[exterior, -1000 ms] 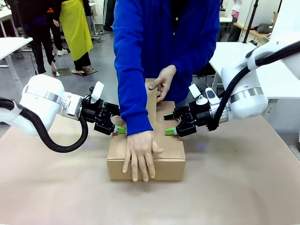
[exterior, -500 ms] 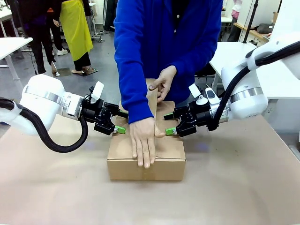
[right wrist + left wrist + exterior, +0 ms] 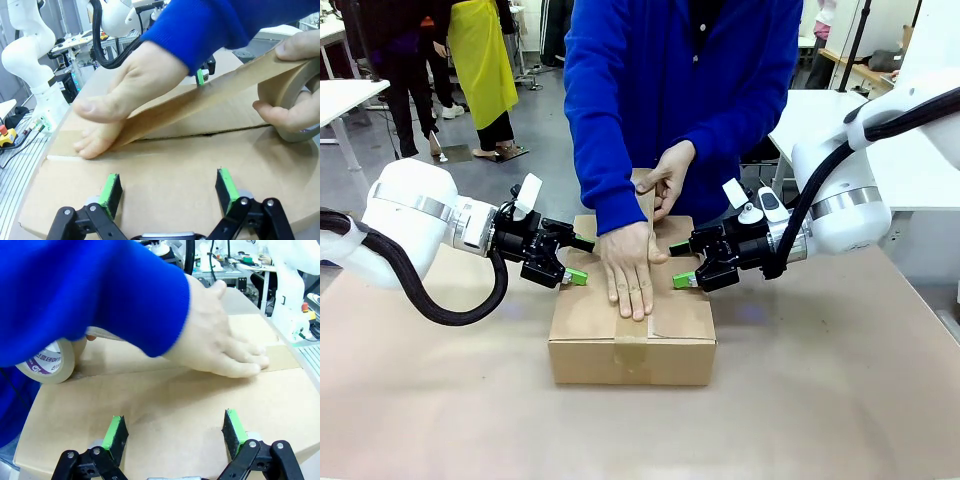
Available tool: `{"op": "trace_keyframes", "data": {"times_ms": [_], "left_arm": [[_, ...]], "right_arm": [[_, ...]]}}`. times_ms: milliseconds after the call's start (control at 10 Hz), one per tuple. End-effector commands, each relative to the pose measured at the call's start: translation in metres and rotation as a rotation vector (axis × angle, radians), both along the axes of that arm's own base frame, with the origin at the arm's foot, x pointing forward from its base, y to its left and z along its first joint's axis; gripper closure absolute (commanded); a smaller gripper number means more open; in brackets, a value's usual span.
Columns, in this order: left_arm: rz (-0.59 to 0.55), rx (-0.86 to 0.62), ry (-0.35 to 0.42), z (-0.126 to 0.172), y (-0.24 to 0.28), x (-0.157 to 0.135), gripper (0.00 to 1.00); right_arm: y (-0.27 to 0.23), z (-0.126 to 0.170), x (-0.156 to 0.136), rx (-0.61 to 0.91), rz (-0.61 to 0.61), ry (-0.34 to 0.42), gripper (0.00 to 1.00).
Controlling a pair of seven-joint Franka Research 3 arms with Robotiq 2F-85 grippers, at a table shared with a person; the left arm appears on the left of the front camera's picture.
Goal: Pack the gift set into the box.
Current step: Press and hold the closed box until the human finishes sealing it.
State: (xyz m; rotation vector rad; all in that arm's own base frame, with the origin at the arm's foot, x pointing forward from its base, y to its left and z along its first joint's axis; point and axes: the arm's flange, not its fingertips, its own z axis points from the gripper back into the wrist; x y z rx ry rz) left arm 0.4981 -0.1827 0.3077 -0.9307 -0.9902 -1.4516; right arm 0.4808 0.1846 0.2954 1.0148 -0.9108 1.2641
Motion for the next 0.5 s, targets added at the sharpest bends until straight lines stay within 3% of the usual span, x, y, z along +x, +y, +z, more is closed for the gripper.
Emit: {"op": "trace_keyframes", "data": {"times_ms": [0,400], "left_arm": [[-0.004,-0.003,-0.009,-0.0011,0.0016,-0.0005,0.00],[-0.004,-0.003,-0.009,-0.0011,0.0016,-0.0005,0.00]], "right_arm": [[0.0023,-0.0020,-0.0004,-0.008,-0.007,0.001,0.00],[0.0023,-0.0020,-0.0004,-0.008,-0.007,0.001,0.00]]}}
